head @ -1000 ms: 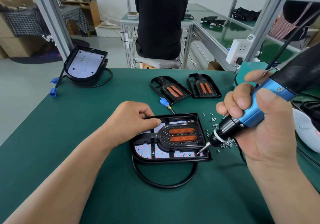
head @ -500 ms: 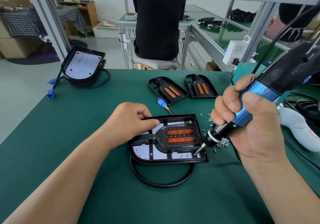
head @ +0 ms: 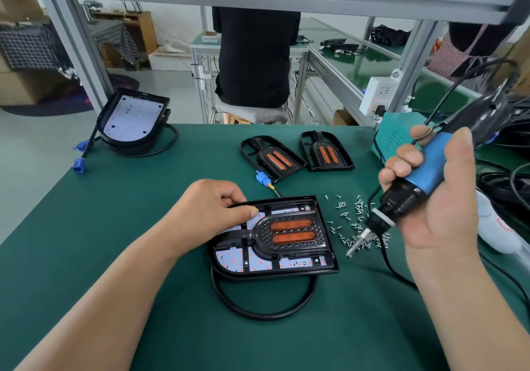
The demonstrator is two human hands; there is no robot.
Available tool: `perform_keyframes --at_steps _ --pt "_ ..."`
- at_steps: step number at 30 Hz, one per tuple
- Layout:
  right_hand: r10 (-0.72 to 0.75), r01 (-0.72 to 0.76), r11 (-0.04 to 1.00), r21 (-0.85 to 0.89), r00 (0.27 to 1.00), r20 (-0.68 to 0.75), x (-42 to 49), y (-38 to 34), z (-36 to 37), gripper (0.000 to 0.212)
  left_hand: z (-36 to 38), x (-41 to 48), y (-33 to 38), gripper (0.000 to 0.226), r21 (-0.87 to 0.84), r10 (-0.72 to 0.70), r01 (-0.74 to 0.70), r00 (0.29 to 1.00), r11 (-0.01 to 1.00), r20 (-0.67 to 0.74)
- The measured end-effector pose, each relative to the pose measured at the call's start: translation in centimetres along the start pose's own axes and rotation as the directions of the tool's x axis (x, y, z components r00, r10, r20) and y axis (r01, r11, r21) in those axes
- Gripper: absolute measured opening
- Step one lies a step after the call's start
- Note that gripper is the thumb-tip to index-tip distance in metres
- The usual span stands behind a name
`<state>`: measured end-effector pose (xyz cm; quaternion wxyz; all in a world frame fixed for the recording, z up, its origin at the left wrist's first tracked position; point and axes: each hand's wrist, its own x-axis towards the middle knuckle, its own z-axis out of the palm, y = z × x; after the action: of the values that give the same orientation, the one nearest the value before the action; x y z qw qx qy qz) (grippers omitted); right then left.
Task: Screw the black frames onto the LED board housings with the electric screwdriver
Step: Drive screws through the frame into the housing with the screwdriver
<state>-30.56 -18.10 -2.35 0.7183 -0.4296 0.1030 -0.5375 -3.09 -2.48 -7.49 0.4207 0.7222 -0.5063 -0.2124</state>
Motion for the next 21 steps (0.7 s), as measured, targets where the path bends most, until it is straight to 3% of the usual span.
perform_keyframes --at_steps 5,13,17,21 --pt "0.036 -0.040 0.999 -0.023 0.987 -0.159 1.4 -1.0 -2.1 0.043 0.0 0.1 -0.2 0.025 0.009 -0.007 0.007 1.000 1.000 -0.004" --pt "0.156 -0.171 0.984 -0.044 0.958 -0.243 3.1 -2.0 -5.0 0.047 0.0 0.2 -0.7 0.021 0.039 -0.026 0.026 1.000 0.999 -0.002" --pt "0.255 -0.286 0.954 -0.088 0.931 -0.261 3.5 -3.3 -6.4 0.027 0.1 0.5 -1.0 0.020 0.041 -0.025 0.026 1.000 0.999 -0.007" --pt "0.255 -0.330 0.912 -0.245 0.922 -0.292 3.7 -4.1 -7.3 0.017 0.0 0.5 -1.3 0.021 0.043 -0.021 0.020 1.000 0.999 0.007"
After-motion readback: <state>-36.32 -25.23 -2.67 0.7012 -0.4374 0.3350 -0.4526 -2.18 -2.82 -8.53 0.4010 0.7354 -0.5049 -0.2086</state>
